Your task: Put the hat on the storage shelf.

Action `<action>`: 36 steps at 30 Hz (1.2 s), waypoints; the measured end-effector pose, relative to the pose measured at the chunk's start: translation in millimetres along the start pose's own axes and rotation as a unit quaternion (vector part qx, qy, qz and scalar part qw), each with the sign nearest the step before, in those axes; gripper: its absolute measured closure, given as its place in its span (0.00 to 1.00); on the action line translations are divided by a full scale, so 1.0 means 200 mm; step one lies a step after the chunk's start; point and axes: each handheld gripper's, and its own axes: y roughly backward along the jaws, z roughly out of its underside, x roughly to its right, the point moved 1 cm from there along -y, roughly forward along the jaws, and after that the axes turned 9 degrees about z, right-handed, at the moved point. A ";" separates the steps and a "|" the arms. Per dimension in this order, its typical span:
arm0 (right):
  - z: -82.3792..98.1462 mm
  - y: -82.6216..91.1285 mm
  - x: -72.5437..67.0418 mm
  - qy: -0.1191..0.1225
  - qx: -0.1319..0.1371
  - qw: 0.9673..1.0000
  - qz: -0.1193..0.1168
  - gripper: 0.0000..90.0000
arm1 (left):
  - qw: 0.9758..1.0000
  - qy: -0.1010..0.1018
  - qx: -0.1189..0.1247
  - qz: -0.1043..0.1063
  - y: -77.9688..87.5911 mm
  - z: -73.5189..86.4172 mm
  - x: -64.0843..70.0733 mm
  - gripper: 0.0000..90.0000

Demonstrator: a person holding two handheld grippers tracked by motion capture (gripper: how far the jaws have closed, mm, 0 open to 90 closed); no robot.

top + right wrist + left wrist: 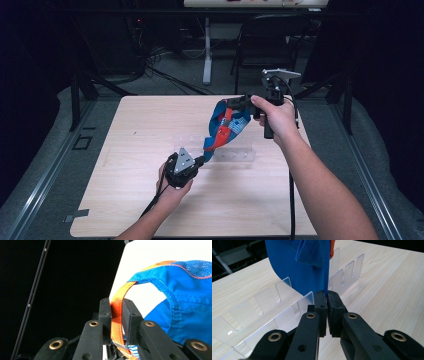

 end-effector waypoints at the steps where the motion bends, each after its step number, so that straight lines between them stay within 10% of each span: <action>1: 0.00 0.00 0.01 -0.001 0.001 1.000 0.001 0.88 | 1.000 0.002 -0.002 0.001 0.00 0.00 0.00 0.97; 36: 0.05 0.02 0.20 -0.026 0.010 0.999 0.034 0.81 | 0.999 0.049 -0.009 0.016 0.11 0.08 -0.05 0.68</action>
